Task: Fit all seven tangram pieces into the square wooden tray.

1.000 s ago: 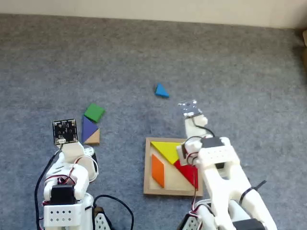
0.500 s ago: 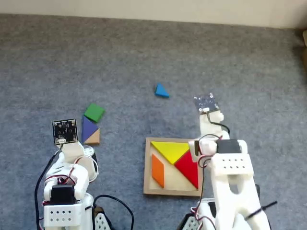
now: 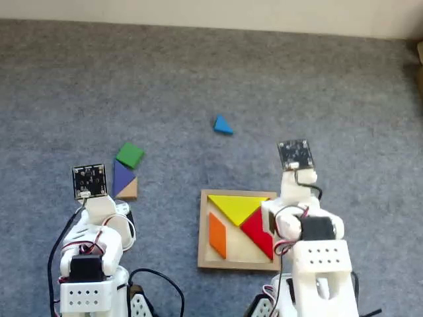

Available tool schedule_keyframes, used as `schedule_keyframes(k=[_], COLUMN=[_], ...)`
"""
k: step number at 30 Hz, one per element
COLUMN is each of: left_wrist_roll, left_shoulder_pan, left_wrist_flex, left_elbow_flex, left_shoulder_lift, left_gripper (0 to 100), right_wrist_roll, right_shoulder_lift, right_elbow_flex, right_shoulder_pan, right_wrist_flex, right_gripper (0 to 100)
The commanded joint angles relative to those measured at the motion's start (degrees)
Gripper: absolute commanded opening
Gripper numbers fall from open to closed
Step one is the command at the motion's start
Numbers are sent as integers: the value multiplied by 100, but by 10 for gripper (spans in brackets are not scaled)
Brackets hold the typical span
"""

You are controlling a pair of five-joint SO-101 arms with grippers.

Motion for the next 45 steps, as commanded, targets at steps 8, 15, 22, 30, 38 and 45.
schedule_keyframes(k=[8,15,22,30,38,45], left_wrist_roll=[-35,-35,-35,-35,-35,-35], left_shoulder_pan=[-84,-84,-84,-84,-84,-84], left_wrist_flex=[9,9,9,9,9,9], left_elbow_flex=[119,119,119,119,119,119], left_shoulder_lift=[-13,-13,-13,-13,-13,-13], left_gripper=[5,5,5,5,5,5], right_wrist_roll=[-9,-53,-53,-53,-53,-53], right_shoulder_lift=[-1455,180,3002,5657,7301,7644], right_elbow_flex=[655,-752,-3020,-5112,-6545,-7029], right_shoulder_pan=[-57,-66,-673,-1174,-1481,-1508], right_wrist_flex=[-1323,-1552,-1543,-1516,-1516,-1525], right_gripper=[17,172,178,306,315,315])
